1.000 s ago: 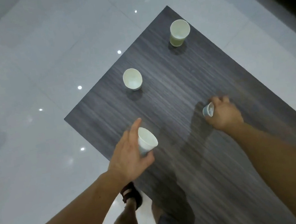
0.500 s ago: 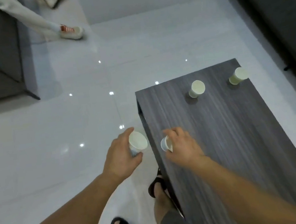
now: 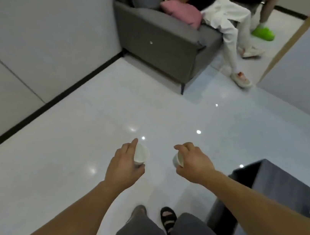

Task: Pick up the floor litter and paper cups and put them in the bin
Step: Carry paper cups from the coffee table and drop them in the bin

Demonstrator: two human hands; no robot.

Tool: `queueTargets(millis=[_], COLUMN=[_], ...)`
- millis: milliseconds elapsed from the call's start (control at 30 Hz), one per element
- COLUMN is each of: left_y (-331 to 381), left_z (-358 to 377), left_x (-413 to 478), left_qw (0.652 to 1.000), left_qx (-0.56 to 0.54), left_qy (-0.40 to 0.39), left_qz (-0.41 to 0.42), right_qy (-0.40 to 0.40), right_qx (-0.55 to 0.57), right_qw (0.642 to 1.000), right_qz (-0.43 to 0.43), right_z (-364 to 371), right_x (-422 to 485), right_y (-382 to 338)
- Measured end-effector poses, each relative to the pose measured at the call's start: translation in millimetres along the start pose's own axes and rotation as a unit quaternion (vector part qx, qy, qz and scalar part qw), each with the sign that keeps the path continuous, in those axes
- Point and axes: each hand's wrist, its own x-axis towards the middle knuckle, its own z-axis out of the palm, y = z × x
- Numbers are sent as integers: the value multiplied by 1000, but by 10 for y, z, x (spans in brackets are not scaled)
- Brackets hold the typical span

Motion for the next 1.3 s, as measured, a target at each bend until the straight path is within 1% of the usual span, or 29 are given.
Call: queueTargets(millis=[67,133,267,367,467,600,700,800,867,1000,1067,1167,1300], left_y=[-188,-333,-577,-763,-992,-1352,-1678,-2007,-2222,-2665,-2956,-3410,-4140], left_z=[-218,-400,-595,-648,-697,-751,-842,-952,-1031,-1263,-1409,-1660,-2088], left_x=[-276,-588,-1303,-1902,-2532,-3364,-3982,-4669,-5126,-5721,-5865,-5903,-5958], left_qw=[996,985,952,913,864,803,768,738,723,693,692,696,698], left_qx=[-22,-45,-65,-87,-103,-119,-123,-113,-97,-80,-74,-62,-51], left_qy=[54,109,184,243,305,357,386,396,398,411,413,412,409], left_qz=[-64,-130,-237,-316,-388,-463,-497,-535,-557,-587,-588,-584,-585], right_qy=[-21,-38,-60,-81,-102,-111,-122,-139,-145,-161,-163,-159,-153], right_qx=[-33,-64,-109,-143,-177,-210,-223,-225,-221,-221,-227,-231,-223], right_qw=[997,987,951,914,872,815,782,755,746,735,730,732,721], right_qz=[-71,-145,-284,-370,-446,-529,-569,-600,-611,-620,-624,-621,-638], right_z=[-28,-25,93,280,525,934,1333,1744,2015,2385,2529,2687,2986], right_x=[161,262,278,113,-156,-596,-977,-1401,-1656,-1967,-1997,-1902,-1724], right_y=[-381,-771,-1586,-2184,-2780,-3625,-4261,-4870,-5222,-5729,-6010,-6503,-7369])
